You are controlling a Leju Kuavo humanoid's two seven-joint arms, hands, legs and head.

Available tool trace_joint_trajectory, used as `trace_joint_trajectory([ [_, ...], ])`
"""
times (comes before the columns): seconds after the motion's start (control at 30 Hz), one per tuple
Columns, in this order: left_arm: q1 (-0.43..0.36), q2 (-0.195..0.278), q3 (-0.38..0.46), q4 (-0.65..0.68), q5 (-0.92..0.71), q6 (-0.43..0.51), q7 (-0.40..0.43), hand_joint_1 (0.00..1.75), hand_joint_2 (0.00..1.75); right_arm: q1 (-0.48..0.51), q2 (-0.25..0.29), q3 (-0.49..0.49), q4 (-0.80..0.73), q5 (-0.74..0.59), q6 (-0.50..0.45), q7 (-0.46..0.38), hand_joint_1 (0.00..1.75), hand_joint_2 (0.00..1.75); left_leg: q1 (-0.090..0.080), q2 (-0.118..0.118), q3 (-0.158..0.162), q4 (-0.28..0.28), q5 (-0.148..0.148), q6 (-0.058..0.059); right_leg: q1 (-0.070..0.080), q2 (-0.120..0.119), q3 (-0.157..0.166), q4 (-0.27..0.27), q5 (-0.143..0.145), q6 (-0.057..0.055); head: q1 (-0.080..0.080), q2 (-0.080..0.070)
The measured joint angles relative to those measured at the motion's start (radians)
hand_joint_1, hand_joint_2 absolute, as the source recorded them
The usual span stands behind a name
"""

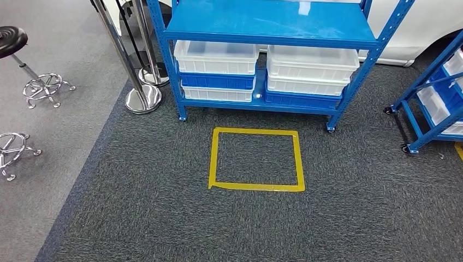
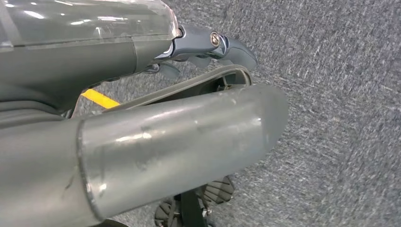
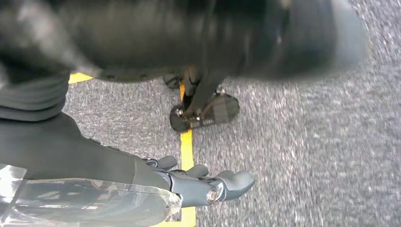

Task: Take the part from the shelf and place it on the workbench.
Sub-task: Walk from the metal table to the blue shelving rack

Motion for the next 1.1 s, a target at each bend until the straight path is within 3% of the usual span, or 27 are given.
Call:
trace_joint_trajectory([
  [0.07,-0.001,0.001,0.000,0.000,0.001,0.004,0.004,0.00,0.00,0.001,0.000,0.000,0.000,0.000,0.002,0.002,0.00,1.75,0.003,0.002,-0.003,0.016,-0.014,-0.011,-0.002,0.000,0.007,-0.009,0.001,-0.014,0.000,0.000],
  [0.13,-0.001,0.001,0.000,0.000,0.002,0.004,0.004,0.00,0.00,0.001,-0.001,0.000,0.000,0.000,0.004,0.003,0.00,0.87,0.004,0.003,-0.043,0.104,-0.065,-0.017,-0.002,-0.003,0.013,-0.016,0.002,-0.027,0.000,0.000],
  [0.2,0.001,0.000,0.000,0.000,0.003,0.004,0.003,0.00,0.00,0.000,-0.001,0.000,0.000,0.001,0.005,0.004,0.00,0.00,0.005,0.003,-0.112,0.236,-0.119,-0.021,0.003,-0.004,0.015,-0.016,-0.002,-0.035,0.000,0.000],
  [0.23,0.002,0.000,0.000,0.000,0.003,0.004,0.003,0.00,0.00,0.000,-0.002,0.000,0.000,0.002,0.005,0.004,0.00,0.00,0.005,0.003,-0.135,0.277,-0.126,-0.022,0.005,-0.004,0.016,-0.015,-0.004,-0.036,0.000,0.000],
  [0.27,0.002,0.000,0.000,0.000,0.003,0.004,0.003,0.00,0.00,0.000,-0.002,0.000,0.000,0.002,0.005,0.004,0.00,0.00,0.006,0.003,-0.142,0.283,-0.113,-0.022,0.006,-0.004,0.019,-0.014,-0.007,-0.037,0.000,0.000],
  [0.3,0.002,0.000,0.000,0.000,0.003,0.004,0.003,0.00,0.00,0.000,-0.002,0.000,0.000,0.003,0.005,0.004,0.00,0.00,0.006,0.003,-0.130,0.253,-0.083,-0.020,0.006,-0.003,0.024,-0.013,-0.011,-0.037,0.000,0.000],
  [0.37,0.002,0.001,0.000,0.000,0.003,0.004,0.003,0.00,0.00,0.001,-0.003,-0.001,0.000,0.005,0.005,0.004,0.00,0.00,0.005,0.003,-0.074,0.128,-0.012,-0.014,0.007,-0.002,0.035,-0.012,-0.019,-0.032,0.000,0.000],
  [0.4,0.002,0.001,0.000,0.000,0.003,0.004,0.003,0.00,0.00,0.001,-0.003,-0.001,0.000,0.006,0.005,0.004,0.00,0.00,0.003,0.002,-0.048,0.070,0.007,-0.010,0.009,-0.002,0.038,-0.010,-0.024,-0.027,0.000,0.000],
  [0.47,0.001,0.002,0.000,0.000,0.003,0.004,0.003,0.00,0.00,-0.001,-0.003,-0.001,0.000,0.009,0.005,0.004,0.00,0.00,-0.001,0.001,-0.025,0.020,0.010,-0.002,0.011,-0.001,0.039,-0.009,-0.029,-0.018,0.000,0.000],
  [0.6,0.002,0.000,0.000,0.000,0.003,0.004,0.004,0.00,0.00,-0.003,-0.005,-0.001,0.000,0.013,0.005,0.003,0.00,0.00,0.005,0.001,-0.009,-0.003,0.011,0.019,0.009,-0.001,0.033,0.017,-0.051,0.001,0.000,0.000],
  [0.63,0.001,0.000,0.000,0.000,0.003,0.004,0.004,0.00,0.00,-0.003,-0.005,-0.001,0.000,0.013,0.005,0.003,0.00,0.00,0.006,0.002,-0.005,-0.008,0.011,0.025,0.007,-0.001,0.012,0.060,-0.073,0.005,0.000,0.000],
  [0.7,0.000,0.000,0.000,0.000,0.003,0.004,0.005,0.00,0.00,-0.002,-0.006,-0.001,0.000,0.014,0.005,0.004,0.00,0.00,0.005,0.003,0.001,-0.009,0.006,0.032,0.002,-0.001,-0.063,0.190,-0.124,0.011,0.000,0.000],
  [0.73,0.000,0.000,0.000,0.000,0.003,0.004,0.005,0.00,0.00,-0.001,-0.006,-0.001,0.000,0.014,0.005,0.004,0.00,0.00,0.004,0.003,0.004,-0.009,0.003,0.033,-0.001,-0.001,-0.099,0.246,-0.137,0.014,0.000,0.000],
  [0.77,0.001,0.000,0.000,0.000,0.003,0.004,0.005,0.00,0.00,0.000,-0.006,-0.001,0.000,0.014,0.004,0.005,0.00,0.00,0.004,0.003,0.010,-0.008,-0.002,0.033,-0.004,-0.001,-0.120,0.268,-0.128,0.017,0.000,0.000],
  [0.8,0.001,0.000,0.000,0.000,0.002,0.004,0.006,0.00,0.00,0.001,-0.006,-0.001,0.000,0.014,0.004,0.006,0.00,0.00,0.004,0.002,0.017,-0.008,-0.008,0.031,-0.006,-0.002,-0.120,0.251,-0.098,0.019,0.000,0.000],
  [0.87,0.004,-0.001,0.000,0.000,0.002,0.004,0.006,0.00,0.00,0.002,-0.007,-0.001,0.000,0.014,0.003,0.008,0.00,0.00,0.005,0.000,0.035,-0.007,-0.023,0.024,-0.011,-0.003,-0.078,0.135,-0.011,0.020,0.001,0.000],
  [0.9,0.003,-0.002,0.001,0.000,0.001,0.005,0.006,0.00,0.00,0.002,-0.008,-0.001,0.000,0.014,0.003,0.008,0.00,0.00,0.004,0.000,0.041,-0.005,-0.031,0.018,-0.010,-0.003,-0.054,0.078,0.015,0.018,0.001,0.000],
  [0.97,0.001,-0.002,0.001,0.000,0.001,0.006,0.007,0.00,0.00,0.000,-0.008,-0.001,0.000,0.014,0.003,0.008,0.00,0.00,0.002,-0.001,0.045,-0.004,-0.043,0.006,-0.006,-0.003,-0.029,0.024,0.020,0.011,0.000,0.000],
  [1.1,-0.005,-0.002,0.001,0.000,-0.001,0.007,0.007,0.00,0.00,0.001,-0.009,-0.001,0.000,0.015,0.003,0.008,0.00,0.00,0.006,0.001,0.047,0.018,-0.067,-0.014,-0.003,0.000,-0.013,0.008,0.004,-0.014,0.000,0.000],
])
